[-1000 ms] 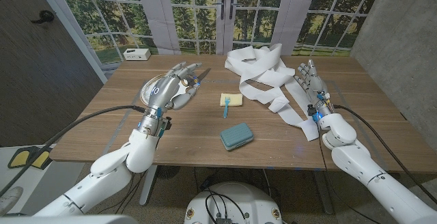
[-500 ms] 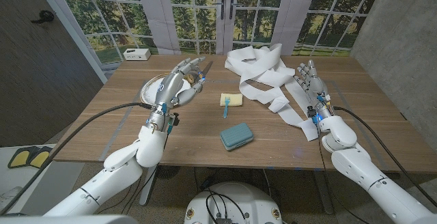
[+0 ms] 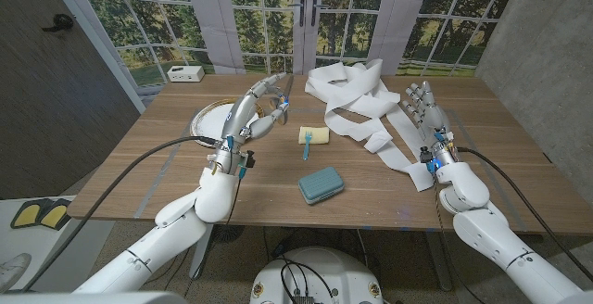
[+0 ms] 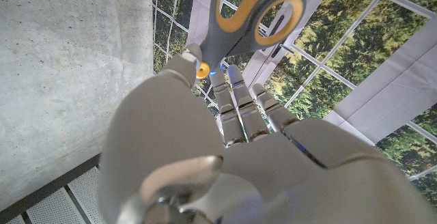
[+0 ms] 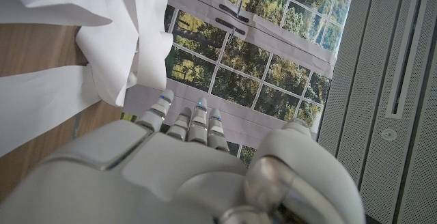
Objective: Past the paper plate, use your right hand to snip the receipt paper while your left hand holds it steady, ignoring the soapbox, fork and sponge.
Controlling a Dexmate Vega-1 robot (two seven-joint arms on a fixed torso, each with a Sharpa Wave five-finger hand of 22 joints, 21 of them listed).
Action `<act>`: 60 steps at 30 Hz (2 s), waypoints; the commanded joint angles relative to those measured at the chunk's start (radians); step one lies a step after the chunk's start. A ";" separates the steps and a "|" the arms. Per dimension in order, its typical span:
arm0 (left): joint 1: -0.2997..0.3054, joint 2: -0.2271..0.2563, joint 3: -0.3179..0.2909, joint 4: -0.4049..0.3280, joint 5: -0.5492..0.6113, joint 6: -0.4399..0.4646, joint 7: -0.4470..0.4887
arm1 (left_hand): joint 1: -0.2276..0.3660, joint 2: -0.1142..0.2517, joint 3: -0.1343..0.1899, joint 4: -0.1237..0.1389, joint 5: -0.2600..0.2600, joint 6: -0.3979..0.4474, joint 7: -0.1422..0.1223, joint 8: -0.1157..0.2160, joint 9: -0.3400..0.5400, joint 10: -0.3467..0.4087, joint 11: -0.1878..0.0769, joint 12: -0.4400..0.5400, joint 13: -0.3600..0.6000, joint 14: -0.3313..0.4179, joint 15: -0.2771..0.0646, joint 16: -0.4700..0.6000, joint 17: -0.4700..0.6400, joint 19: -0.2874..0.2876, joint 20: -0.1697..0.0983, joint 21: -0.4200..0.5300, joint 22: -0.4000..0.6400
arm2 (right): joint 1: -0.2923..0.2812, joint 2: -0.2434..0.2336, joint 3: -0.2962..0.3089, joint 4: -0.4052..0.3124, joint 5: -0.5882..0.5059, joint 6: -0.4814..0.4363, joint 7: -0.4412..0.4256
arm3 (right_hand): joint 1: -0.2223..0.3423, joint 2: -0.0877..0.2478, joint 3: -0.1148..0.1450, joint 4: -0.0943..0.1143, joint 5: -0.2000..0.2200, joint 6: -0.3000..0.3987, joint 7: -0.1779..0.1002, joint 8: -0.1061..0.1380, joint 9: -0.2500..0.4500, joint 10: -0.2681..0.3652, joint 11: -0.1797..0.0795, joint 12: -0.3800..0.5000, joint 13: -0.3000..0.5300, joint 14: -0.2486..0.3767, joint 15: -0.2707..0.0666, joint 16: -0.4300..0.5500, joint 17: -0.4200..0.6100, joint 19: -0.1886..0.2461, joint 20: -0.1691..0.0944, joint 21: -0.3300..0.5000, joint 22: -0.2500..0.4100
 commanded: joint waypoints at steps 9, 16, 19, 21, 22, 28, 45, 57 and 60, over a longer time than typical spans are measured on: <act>0.035 -0.060 -0.010 -0.019 -0.131 -0.052 -0.091 | 0.006 0.013 -0.006 0.000 -0.002 0.006 0.013 0.000 0.004 0.185 -0.193 0.014 0.001 -0.004 -0.185 -0.005 0.007 -0.003 0.009 -0.004 0.006 | -0.047 -0.016 0.011 -0.059 -0.008 0.006 0.021 | 0.018 0.001 0.006 -0.004 -0.003 0.011 0.002 0.008 0.004 0.018 0.005 0.007 0.002 0.003 0.005 0.003 0.001 0.004 0.008 -0.001 0.006; 0.043 -0.079 -0.025 -0.021 -0.166 -0.061 -0.109 | 0.006 0.013 -0.007 -0.001 -0.003 0.008 0.015 0.000 0.004 0.184 -0.193 0.019 -0.001 -0.004 -0.184 -0.009 0.008 -0.004 0.010 -0.004 0.006 | -0.036 -0.016 0.007 -0.058 -0.008 0.001 0.029 | 0.023 0.000 0.009 -0.008 -0.003 0.012 0.004 0.008 0.004 0.018 0.003 0.006 0.003 0.003 0.003 0.003 0.001 0.004 0.008 -0.001 0.006; 0.043 -0.086 -0.031 -0.017 -0.176 -0.067 -0.115 | 0.007 0.013 -0.006 -0.001 -0.003 0.009 0.018 0.000 0.004 0.183 -0.194 0.021 -0.001 -0.004 -0.184 -0.011 0.008 -0.004 0.010 -0.004 0.006 | -0.029 -0.017 0.004 -0.056 -0.010 -0.002 0.033 | 0.024 0.000 0.010 -0.009 -0.004 0.012 0.004 0.008 0.004 0.018 0.003 0.006 0.003 0.003 0.005 0.002 0.001 0.004 0.009 -0.001 0.006; 0.045 -0.089 -0.035 -0.017 -0.184 -0.067 -0.121 | 0.007 0.013 -0.007 -0.001 -0.004 0.010 0.018 0.000 0.004 0.182 -0.194 0.021 -0.002 -0.003 -0.184 -0.011 0.009 -0.004 0.011 -0.004 0.006 | -0.026 -0.015 0.001 -0.056 -0.007 -0.006 0.034 | 0.026 -0.001 0.010 -0.010 -0.004 0.013 0.005 0.007 0.004 0.018 0.002 0.005 0.003 0.003 0.005 0.002 0.001 0.005 0.009 0.000 0.006; 0.045 -0.089 -0.036 -0.018 -0.192 -0.066 -0.129 | 0.007 0.013 -0.007 -0.001 -0.004 0.011 0.020 0.000 0.004 0.181 -0.194 0.021 -0.002 -0.003 -0.184 -0.011 0.010 -0.004 0.011 -0.004 0.006 | -0.022 -0.016 -0.001 -0.052 -0.010 -0.003 0.038 | 0.026 -0.001 0.011 -0.010 -0.004 0.013 0.004 0.007 0.004 0.018 0.001 0.005 0.003 0.003 0.005 0.003 0.001 0.004 0.009 0.000 0.006; 0.054 -0.091 -0.051 -0.029 -0.247 -0.056 -0.164 | 0.006 0.014 -0.008 0.000 -0.005 0.017 0.022 0.002 0.004 0.177 -0.195 0.025 -0.004 -0.004 -0.182 -0.015 0.011 -0.006 0.013 -0.004 0.006 | -0.012 -0.016 -0.005 -0.046 -0.004 -0.009 0.047 | 0.028 -0.001 0.013 -0.012 -0.005 0.014 0.006 0.007 0.004 0.018 0.005 0.004 0.004 0.004 0.005 0.003 0.001 0.004 0.009 0.000 0.006; 0.062 -0.120 -0.076 -0.023 -0.443 -0.036 -0.241 | 0.006 0.014 -0.013 0.000 -0.010 0.045 0.037 0.006 0.003 0.176 -0.196 0.035 -0.012 -0.003 -0.181 -0.021 0.018 -0.009 0.017 -0.004 0.006 | -0.033 -0.030 0.013 -0.065 0.002 -0.005 0.047 | 0.028 -0.002 0.015 -0.012 -0.008 0.014 0.005 0.005 0.004 0.019 0.005 0.002 0.005 0.004 0.004 0.004 0.003 0.005 0.008 0.000 0.006; 0.040 -0.085 -0.069 0.000 -0.627 -0.007 -0.372 | 0.003 0.031 -0.013 0.004 -0.015 0.232 -0.058 0.056 0.008 0.137 -0.198 0.058 -0.006 -0.028 -0.178 -0.043 0.038 -0.026 0.038 -0.006 0.006 | -0.063 -0.033 0.025 -0.083 -0.006 -0.002 0.031 | 0.028 -0.002 0.017 -0.012 -0.009 0.016 0.005 0.005 0.005 0.022 0.003 0.002 0.005 0.004 0.005 0.004 0.004 0.005 0.009 0.000 0.006; 0.032 -0.083 -0.065 0.012 -0.678 -0.009 -0.402 | 0.003 0.037 -0.013 0.005 -0.018 0.245 -0.056 0.056 0.008 0.124 -0.198 0.061 -0.001 -0.033 -0.176 -0.043 0.044 -0.030 0.042 -0.007 0.007 | -0.065 -0.032 0.025 -0.082 -0.009 0.001 0.032 | 0.028 -0.003 0.018 -0.013 -0.009 0.016 0.004 0.005 0.005 0.022 0.002 0.001 0.005 0.004 0.005 0.004 0.004 0.005 0.009 0.000 0.006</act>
